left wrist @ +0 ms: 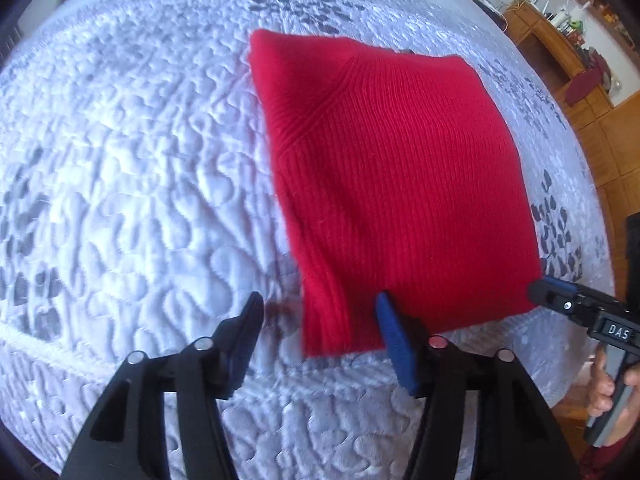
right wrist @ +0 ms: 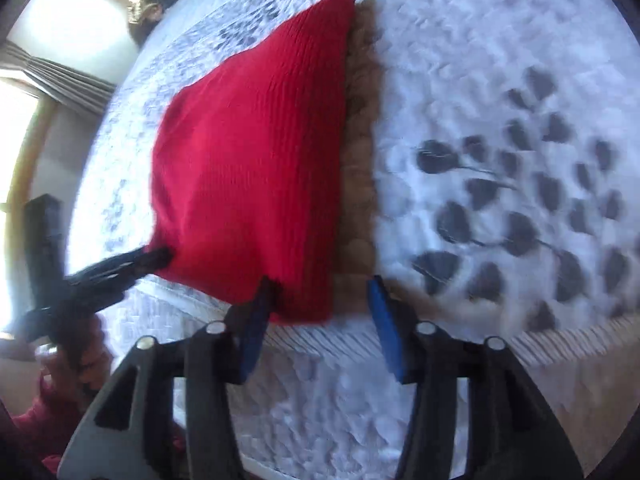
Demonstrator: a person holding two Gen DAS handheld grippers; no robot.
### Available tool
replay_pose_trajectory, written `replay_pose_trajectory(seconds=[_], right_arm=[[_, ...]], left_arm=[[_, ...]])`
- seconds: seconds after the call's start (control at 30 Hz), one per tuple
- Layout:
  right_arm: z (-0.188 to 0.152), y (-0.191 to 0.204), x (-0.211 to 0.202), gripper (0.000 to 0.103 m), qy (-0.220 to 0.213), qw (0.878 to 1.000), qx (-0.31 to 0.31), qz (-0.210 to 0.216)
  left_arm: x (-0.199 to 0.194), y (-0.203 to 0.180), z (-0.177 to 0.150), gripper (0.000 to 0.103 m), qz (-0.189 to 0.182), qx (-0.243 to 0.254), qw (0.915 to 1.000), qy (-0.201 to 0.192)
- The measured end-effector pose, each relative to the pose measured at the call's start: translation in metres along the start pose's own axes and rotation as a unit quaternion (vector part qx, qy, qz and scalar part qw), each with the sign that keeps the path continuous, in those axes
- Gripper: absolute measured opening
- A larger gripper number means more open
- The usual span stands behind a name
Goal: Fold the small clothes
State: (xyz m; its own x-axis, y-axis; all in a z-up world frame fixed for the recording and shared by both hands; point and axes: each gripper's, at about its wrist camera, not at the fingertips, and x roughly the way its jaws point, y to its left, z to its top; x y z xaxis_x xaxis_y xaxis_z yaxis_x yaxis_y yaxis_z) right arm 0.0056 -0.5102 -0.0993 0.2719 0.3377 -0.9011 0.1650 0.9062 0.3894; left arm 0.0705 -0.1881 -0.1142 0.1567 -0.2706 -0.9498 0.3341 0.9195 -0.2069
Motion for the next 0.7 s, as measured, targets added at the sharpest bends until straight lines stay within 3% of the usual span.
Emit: replay_pose_trajectory(seconds=[0.1, 0.27, 0.4, 0.7], right_arm=[[-0.014, 0.013, -0.013, 0.068, -0.029, 0.999, -0.007, -0.044], [-0.033, 0.025, -0.029, 0.079, -0.049, 0.995, 0.000, -0.082], [-0.043, 0.043, -0.036, 0.082, -0.057, 0.992, -0.008, -0.109], [-0.065, 0.073, -0.058, 0.088, -0.069, 0.990, -0.013, -0.121]], left_arm=[[-0.014, 0.001, -0.009, 0.067, 0.025, -0.005, 0.9996, -0.014], [-0.029, 0.009, -0.017, 0.070, 0.051, -0.015, 0.9983, -0.022], [-0.045, 0.017, -0.030, 0.073, 0.063, -0.016, 0.9975, -0.029], [-0.087, 0.015, -0.049, 0.077, 0.091, -0.017, 0.9939, -0.060]])
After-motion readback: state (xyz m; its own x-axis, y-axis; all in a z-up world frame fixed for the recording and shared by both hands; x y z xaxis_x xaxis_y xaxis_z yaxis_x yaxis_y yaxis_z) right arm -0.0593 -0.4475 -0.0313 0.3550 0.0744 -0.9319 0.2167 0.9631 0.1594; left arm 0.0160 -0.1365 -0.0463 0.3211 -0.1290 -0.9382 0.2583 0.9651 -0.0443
